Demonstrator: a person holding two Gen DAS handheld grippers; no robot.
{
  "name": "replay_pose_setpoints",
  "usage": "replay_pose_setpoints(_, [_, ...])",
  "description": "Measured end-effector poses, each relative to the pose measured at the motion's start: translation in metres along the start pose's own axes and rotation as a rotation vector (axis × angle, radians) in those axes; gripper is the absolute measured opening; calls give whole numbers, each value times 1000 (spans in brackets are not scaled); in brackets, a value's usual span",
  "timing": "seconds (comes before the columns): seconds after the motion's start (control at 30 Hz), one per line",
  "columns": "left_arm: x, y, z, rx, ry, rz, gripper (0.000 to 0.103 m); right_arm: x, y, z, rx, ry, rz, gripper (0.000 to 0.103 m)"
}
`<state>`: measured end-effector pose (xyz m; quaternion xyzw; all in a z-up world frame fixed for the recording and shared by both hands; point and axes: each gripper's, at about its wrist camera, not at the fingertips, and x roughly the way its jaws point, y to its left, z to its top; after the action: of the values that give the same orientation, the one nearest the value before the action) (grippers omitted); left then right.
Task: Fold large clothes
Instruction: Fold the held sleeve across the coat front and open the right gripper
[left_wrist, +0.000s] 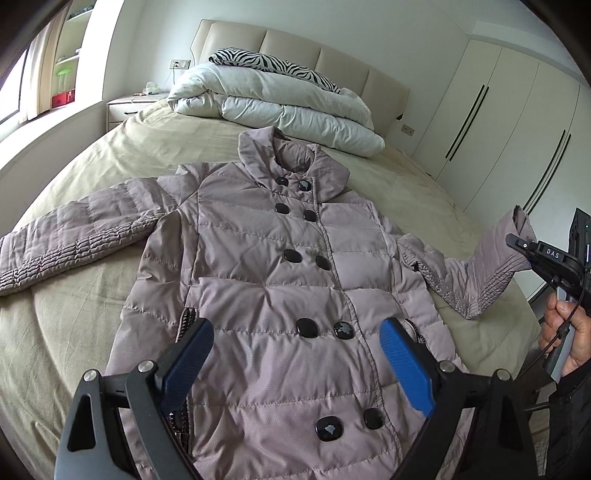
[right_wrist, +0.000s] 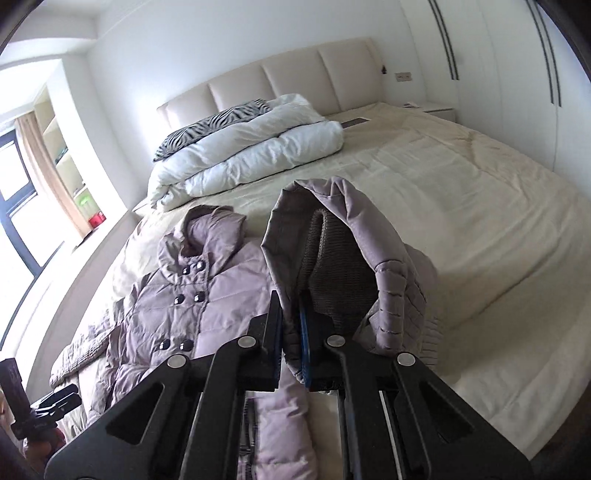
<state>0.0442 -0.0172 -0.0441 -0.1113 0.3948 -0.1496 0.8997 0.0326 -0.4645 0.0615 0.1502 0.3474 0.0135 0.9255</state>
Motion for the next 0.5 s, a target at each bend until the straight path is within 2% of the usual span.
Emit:
replay_pose_setpoints(0.1, [-6, 21, -4, -32, -3, 11, 93, 35, 82, -22, -87, 64, 40, 8])
replay_pose_setpoints(0.17, [-8, 33, -7, -52, -1, 19, 93, 63, 121, -40, -114, 142, 87, 7])
replay_pose_setpoints(0.27, [-8, 46, -12, -74, 5, 19, 93, 102, 166, -77, -150, 214, 84, 8])
replay_pose_setpoints(0.4, [-3, 53, -18, -86, 20, 7, 95, 122, 169, -111, -60, 284, 137, 8])
replay_pose_setpoints(0.43, [0, 54, -19, -93, 26, -2, 95, 118, 165, -114, -25, 283, 159, 8])
replay_pose_setpoints(0.5, [8, 51, -21, -107, 46, -32, 96, 98, 151, -116, 23, 226, 186, 8])
